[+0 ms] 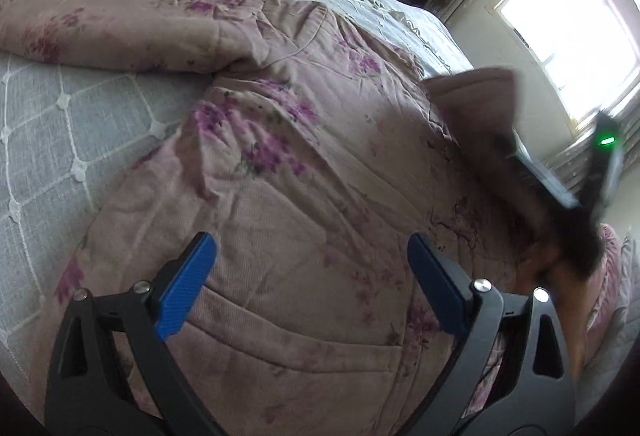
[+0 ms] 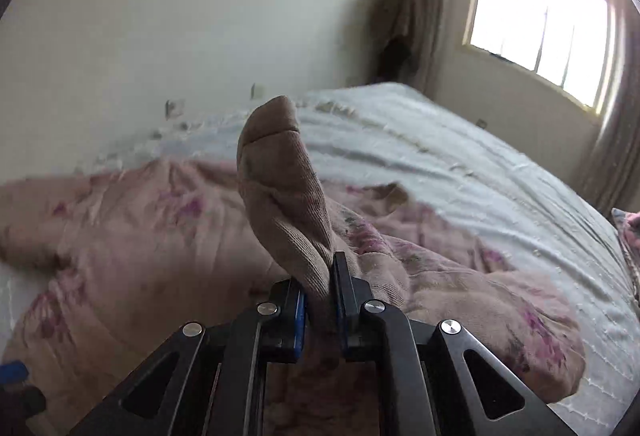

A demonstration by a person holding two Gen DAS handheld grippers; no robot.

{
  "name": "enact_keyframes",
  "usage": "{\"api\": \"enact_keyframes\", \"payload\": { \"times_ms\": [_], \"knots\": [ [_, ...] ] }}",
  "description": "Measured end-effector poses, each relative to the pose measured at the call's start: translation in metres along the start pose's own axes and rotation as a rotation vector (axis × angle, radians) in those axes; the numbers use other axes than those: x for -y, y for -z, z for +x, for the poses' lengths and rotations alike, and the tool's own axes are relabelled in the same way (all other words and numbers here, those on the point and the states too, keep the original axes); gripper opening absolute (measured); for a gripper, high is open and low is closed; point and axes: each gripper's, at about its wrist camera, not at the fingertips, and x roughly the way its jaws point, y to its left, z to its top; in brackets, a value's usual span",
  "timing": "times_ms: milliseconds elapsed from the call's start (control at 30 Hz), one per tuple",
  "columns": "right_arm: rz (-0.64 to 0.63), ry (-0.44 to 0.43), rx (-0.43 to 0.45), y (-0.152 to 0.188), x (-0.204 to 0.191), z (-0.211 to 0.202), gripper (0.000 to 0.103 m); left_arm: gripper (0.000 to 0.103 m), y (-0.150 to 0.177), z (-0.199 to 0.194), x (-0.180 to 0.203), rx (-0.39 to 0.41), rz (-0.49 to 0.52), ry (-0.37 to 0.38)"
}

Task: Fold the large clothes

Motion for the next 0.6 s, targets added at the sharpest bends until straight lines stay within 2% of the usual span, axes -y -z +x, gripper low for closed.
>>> {"api": "enact_keyframes", "payload": {
  "times_ms": [33, 100, 300, 367, 533, 600],
  "knots": [
    [-0.021, -0.014, -0.022, 0.009, -0.014, 0.011, 0.011, 0.097, -0.001, -0.001, -0.001, 0.0, -0.003, 0.004],
    [-0.013, -0.042, -0.022, 0.019, -0.016, 0.018, 0.011, 0.097, -0.002, -0.004, -0.002, 0.008, -0.005, 0.011],
    [0.179, -0.214, 0.051, 0.011, 0.007, 0.004, 0.012, 0.097, -0.003, -0.011, -0.004, 0.031, -0.019, 0.024],
    [0.205, -0.254, 0.033, 0.01, 0.004, 0.007, 0.014, 0.097, -0.003, -0.012, -0.003, 0.034, -0.019, 0.026],
    [0.156, -0.343, -0.02, 0.017, -0.014, 0.008, 0.017, 0.097, -0.004, -0.013, -0.005, 0.03, -0.038, 0.061],
    [0.136, -0.37, -0.099, 0.023, -0.015, 0.018, 0.023, 0.097, -0.005, -0.012, -0.006, 0.03, -0.044, 0.059]
  ]
}}
